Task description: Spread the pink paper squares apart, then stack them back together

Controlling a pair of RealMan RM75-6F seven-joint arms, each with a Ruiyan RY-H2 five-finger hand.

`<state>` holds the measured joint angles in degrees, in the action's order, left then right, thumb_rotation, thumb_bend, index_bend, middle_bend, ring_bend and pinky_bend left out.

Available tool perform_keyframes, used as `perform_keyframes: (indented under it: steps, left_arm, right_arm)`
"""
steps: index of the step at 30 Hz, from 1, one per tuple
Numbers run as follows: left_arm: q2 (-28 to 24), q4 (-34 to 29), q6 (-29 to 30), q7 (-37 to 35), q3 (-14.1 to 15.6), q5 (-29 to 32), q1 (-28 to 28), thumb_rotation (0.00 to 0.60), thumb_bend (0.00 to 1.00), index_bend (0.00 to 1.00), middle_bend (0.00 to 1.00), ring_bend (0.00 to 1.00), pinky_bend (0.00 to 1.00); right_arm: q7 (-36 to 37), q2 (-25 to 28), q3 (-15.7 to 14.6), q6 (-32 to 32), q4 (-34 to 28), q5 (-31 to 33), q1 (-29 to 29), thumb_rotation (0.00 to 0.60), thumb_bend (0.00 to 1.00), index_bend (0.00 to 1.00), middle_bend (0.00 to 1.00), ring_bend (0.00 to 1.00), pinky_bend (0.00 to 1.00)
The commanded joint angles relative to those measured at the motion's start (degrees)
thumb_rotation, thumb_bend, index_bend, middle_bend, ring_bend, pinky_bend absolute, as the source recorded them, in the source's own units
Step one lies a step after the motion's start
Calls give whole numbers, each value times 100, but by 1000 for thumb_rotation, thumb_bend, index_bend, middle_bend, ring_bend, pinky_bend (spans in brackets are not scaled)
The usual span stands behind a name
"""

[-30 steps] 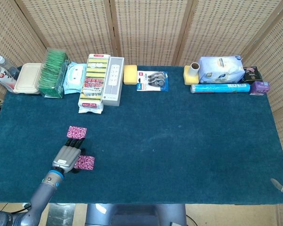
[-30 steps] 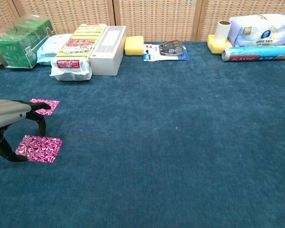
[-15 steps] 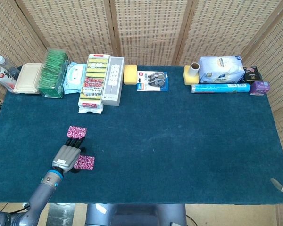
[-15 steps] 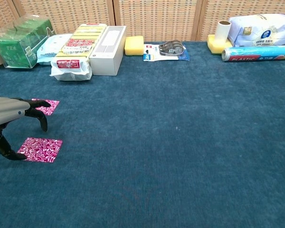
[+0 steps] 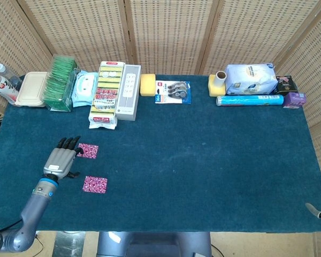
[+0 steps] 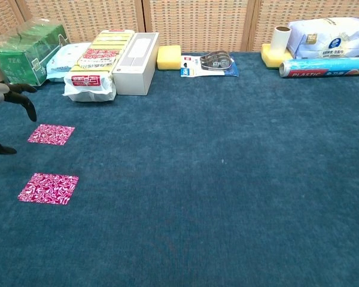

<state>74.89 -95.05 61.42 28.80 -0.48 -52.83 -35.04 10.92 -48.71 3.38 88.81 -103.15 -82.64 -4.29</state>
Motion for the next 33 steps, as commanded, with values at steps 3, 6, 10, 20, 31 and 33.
perform_keyframes:
  steps: [3, 6, 10, 20, 31, 33]
  left_arm:
    - [89, 822, -473, -609, -279, -19, -80, 600, 167, 292, 0, 0, 0]
    - [313, 1230, -684, -695, -417, 172, -175, 600, 167, 292, 0, 0, 0]
    - [629, 1644, -888, -556, -506, 459, -313, 600, 168, 293, 0, 0, 0]
    - [950, 1909, -1014, -476, -587, 585, -427, 600, 167, 293, 0, 0, 0]
    - [1140, 2002, -1075, -268, -590, 722, -522, 600, 168, 293, 0, 0, 0]
    - [1148, 1998, -1056, -235, -583, 737, -520, 600, 168, 293, 0, 0, 0]
  right_arm:
    - [-31, -17, -5, -29, 6, -2, 16, 528, 0, 82, 0, 0, 0]
    - [-56, -26, -20, -47, -5, -35, 28, 528, 0, 83, 0, 0, 0]
    - [-51, -20, -17, -52, -9, -17, 28, 529, 0, 82, 0, 0, 0]
    - [-30, -20, -8, -95, 13, 17, 51, 529, 0, 83, 0, 0, 0]
    - [1, -8, -4, -76, 23, 29, 41, 529, 0, 82, 0, 0, 0]
    - [13, -7, -5, -77, 26, 25, 41, 528, 0, 82, 0, 0, 0]
